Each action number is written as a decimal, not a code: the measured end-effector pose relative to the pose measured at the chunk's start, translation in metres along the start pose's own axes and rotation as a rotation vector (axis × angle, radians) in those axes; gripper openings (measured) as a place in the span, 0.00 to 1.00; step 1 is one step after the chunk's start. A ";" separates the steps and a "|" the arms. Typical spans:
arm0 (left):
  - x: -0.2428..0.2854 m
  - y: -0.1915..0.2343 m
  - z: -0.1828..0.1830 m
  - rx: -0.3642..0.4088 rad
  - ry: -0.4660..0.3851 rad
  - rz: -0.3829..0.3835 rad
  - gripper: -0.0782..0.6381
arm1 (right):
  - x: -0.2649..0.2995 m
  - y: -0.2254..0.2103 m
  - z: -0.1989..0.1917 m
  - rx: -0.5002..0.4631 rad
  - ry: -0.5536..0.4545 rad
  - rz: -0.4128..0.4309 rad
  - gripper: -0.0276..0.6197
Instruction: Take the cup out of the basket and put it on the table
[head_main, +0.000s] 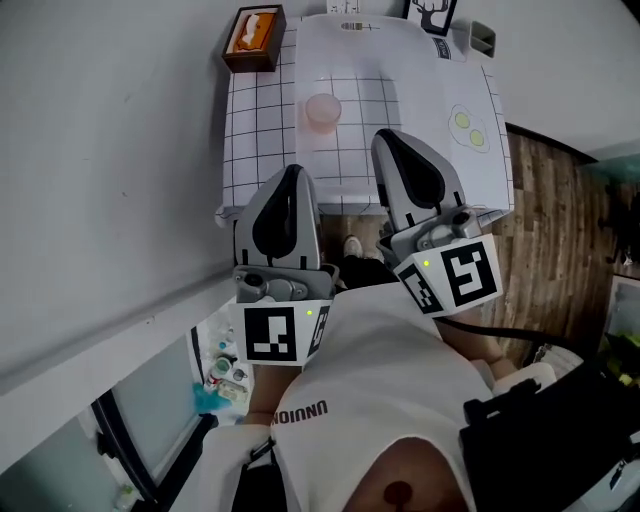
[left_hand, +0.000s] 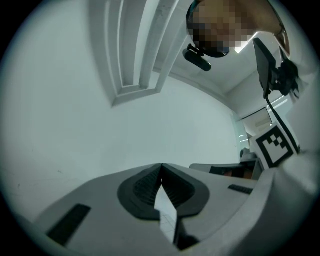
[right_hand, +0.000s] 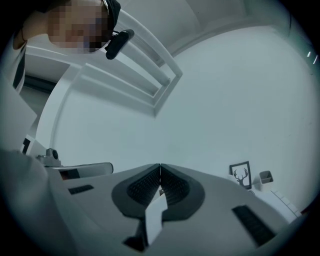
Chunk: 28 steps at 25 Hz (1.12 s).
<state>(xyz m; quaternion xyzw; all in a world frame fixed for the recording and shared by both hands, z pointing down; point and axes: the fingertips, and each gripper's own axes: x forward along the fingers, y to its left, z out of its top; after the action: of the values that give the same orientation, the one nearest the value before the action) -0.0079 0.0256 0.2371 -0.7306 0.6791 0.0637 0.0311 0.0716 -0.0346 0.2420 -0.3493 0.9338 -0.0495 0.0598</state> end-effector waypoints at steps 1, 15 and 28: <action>0.007 0.002 -0.001 0.003 0.000 0.012 0.13 | 0.007 -0.007 0.000 0.002 0.005 0.001 0.07; 0.056 0.048 -0.011 -0.009 0.003 0.091 0.13 | 0.096 -0.063 -0.023 -0.039 0.094 -0.033 0.07; 0.121 0.075 -0.025 -0.055 0.051 -0.064 0.13 | 0.152 -0.097 -0.089 -0.093 0.307 -0.079 0.08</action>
<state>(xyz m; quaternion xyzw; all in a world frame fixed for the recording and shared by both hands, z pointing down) -0.0734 -0.1026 0.2491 -0.7540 0.6539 0.0627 -0.0042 0.0072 -0.2029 0.3308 -0.3767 0.9187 -0.0611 -0.1019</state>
